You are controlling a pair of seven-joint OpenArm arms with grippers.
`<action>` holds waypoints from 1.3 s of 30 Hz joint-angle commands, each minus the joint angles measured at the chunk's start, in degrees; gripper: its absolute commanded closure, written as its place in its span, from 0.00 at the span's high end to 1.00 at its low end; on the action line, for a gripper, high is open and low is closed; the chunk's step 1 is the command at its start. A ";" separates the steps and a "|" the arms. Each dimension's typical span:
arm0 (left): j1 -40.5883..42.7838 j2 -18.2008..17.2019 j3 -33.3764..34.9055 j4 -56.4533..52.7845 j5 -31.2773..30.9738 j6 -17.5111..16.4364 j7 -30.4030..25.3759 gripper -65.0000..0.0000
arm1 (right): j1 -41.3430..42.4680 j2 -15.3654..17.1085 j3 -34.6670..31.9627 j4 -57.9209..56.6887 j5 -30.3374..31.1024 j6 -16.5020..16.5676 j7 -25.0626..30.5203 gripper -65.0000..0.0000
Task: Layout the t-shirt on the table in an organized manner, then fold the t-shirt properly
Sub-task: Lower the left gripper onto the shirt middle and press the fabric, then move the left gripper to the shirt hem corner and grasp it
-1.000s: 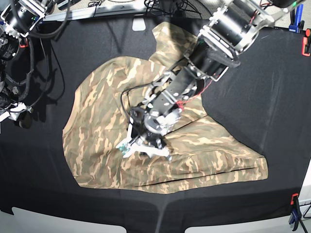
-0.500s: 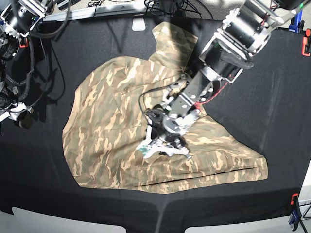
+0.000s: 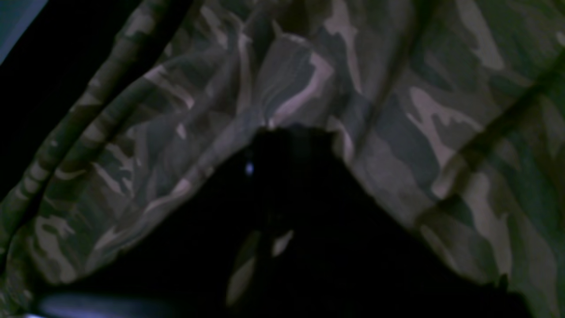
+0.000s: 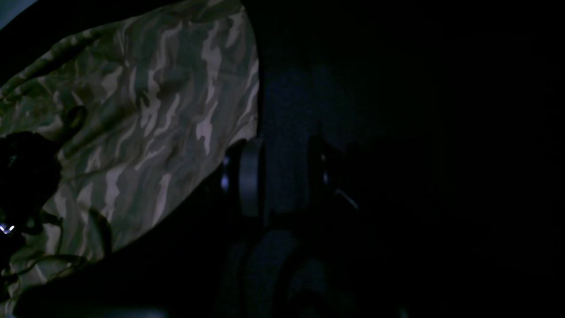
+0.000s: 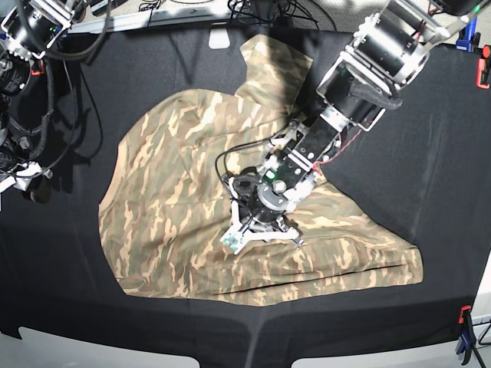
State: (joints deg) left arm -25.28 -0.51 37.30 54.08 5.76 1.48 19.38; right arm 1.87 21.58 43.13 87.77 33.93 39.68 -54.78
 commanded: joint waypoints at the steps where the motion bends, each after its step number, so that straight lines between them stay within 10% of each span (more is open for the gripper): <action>1: -1.81 0.61 -0.07 1.01 0.17 0.66 -1.49 0.00 | 0.83 1.09 0.26 1.05 1.03 0.32 1.14 0.25; 14: -2.05 0.46 -0.07 1.03 8.28 0.74 1.64 0.00 | 0.83 1.09 0.26 1.05 1.03 0.32 1.18 0.25; 27: -2.75 -0.04 -0.07 14.82 13.53 0.76 27.34 0.00 | 0.87 1.09 0.26 1.05 1.01 0.32 1.40 0.25; 39: 0.13 -18.03 -0.09 34.95 13.70 3.54 35.95 0.00 | 0.85 1.09 0.26 1.05 1.03 0.32 1.38 0.25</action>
State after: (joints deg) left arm -23.79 -18.65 37.50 88.05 18.50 4.54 55.70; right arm 1.87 21.56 43.13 87.77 34.11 39.68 -54.74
